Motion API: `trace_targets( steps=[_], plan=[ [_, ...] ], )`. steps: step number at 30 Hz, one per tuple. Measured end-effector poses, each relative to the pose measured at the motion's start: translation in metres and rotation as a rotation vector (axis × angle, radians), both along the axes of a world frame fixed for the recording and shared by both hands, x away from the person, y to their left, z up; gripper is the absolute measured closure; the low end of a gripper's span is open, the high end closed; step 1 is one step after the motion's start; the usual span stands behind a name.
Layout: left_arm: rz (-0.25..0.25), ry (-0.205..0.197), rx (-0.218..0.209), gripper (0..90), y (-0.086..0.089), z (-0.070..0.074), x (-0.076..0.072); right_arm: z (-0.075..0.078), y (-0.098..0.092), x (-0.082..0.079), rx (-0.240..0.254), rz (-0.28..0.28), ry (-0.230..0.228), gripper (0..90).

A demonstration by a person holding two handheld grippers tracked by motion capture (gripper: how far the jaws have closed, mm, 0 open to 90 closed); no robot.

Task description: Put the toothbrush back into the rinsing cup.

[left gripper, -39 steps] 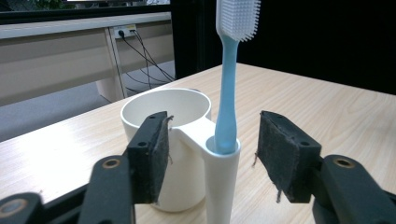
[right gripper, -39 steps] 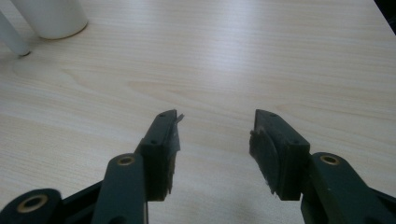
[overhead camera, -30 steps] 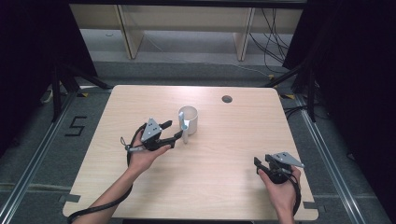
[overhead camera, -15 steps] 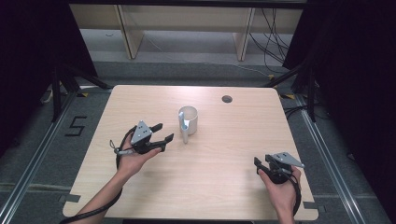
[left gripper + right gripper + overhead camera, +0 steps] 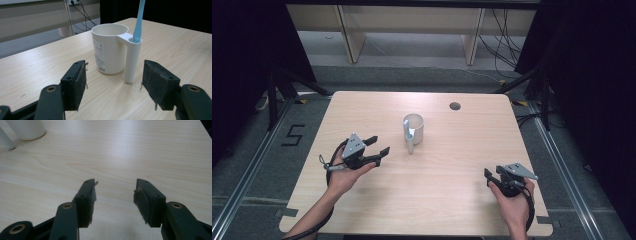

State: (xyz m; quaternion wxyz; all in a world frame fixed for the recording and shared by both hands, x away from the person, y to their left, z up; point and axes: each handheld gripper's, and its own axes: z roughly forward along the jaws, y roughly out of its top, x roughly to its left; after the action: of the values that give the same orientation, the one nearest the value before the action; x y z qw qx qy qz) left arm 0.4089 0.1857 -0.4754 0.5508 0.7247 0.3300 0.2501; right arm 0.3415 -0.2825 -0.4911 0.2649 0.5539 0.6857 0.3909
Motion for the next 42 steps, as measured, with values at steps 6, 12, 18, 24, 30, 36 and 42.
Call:
trace_targets(
  steps=[6,12,18,24,30,36,42],
  plan=[
    [0.017,-0.007,-0.008,34.8,0.010,0.000,-0.006,-0.001,0.004,-0.001,0.031,-0.016,0.014,51.3],
    [0.029,0.002,-0.002,34.6,0.020,-0.003,-0.013,-0.002,0.003,0.001,0.002,-0.015,-0.004,51.3],
    [0.052,0.015,-0.003,34.5,0.031,-0.009,-0.019,-0.002,0.001,0.001,-0.025,0.000,-0.012,51.2],
    [0.067,0.020,-0.006,34.5,0.041,-0.016,-0.024,-0.001,0.001,0.000,-0.028,0.000,0.006,51.2],
    [0.099,0.032,-0.003,34.2,0.051,-0.024,-0.030,-0.001,0.001,0.000,-0.027,0.003,0.006,51.2],
    [0.113,0.044,-0.013,34.1,0.059,-0.033,-0.034,-0.003,0.003,0.000,-0.013,0.003,0.000,51.2],
    [0.133,0.051,-0.013,34.1,0.066,-0.037,-0.039,-0.002,0.001,-0.001,-0.045,0.002,0.013,51.2]
  ],
)
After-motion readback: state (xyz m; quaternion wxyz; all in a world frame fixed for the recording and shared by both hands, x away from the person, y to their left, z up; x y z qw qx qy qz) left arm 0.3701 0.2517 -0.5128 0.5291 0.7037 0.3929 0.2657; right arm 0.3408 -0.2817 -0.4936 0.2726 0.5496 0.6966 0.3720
